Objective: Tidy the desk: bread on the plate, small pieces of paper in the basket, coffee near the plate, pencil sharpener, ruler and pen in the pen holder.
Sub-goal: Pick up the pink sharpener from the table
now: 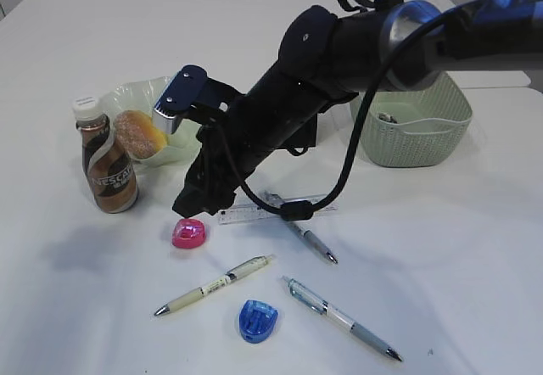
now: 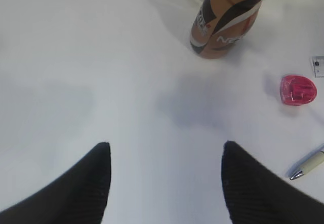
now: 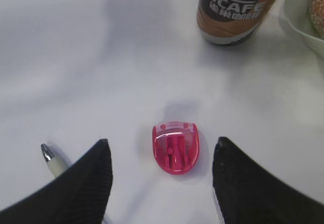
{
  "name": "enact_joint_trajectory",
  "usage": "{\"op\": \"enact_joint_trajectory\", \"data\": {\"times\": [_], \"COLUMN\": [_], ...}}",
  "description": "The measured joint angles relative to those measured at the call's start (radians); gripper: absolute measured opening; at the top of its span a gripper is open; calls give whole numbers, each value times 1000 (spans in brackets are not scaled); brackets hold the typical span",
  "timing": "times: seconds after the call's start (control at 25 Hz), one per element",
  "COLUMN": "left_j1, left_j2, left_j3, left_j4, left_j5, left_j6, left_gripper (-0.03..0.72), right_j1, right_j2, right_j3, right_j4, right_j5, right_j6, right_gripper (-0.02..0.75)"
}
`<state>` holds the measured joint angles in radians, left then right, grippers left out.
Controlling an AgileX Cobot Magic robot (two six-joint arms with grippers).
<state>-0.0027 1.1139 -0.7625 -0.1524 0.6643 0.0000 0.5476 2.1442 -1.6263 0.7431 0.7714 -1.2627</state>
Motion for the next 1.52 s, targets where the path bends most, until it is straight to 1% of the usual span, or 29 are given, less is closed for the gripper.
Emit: {"op": "enact_joint_trajectory", "data": {"times": [0.04,0.16,0.6,0.8,0.92,1.2,1.52], "left_j1": [0,0,0,0,0,0,0], "left_j2": [0,0,0,0,0,0,0], "left_j3": [0,0,0,0,0,0,0], "left_j4": [0,0,-4,-4,-4,-4,-4], "left_j5": [0,0,4,6,6,11,17], "left_j6": [0,0,0,0,0,0,0], "left_gripper": [483,483,474,474,474,474,474], "right_j1": [0,0,2,2,10,59,61], "right_j2": [6,26,102,141,155,196,215], "right_j3": [-4,-8,-38,-93,-99,-105,-120], "right_j4": [0,0,-14,14,14,14,8], "right_j5": [0,-4,-47,-47,-49,-65,-98], "right_j6": [4,7,10,11,3,-7,-8], "right_gripper": [493,503,504,505,505,509,510]}}
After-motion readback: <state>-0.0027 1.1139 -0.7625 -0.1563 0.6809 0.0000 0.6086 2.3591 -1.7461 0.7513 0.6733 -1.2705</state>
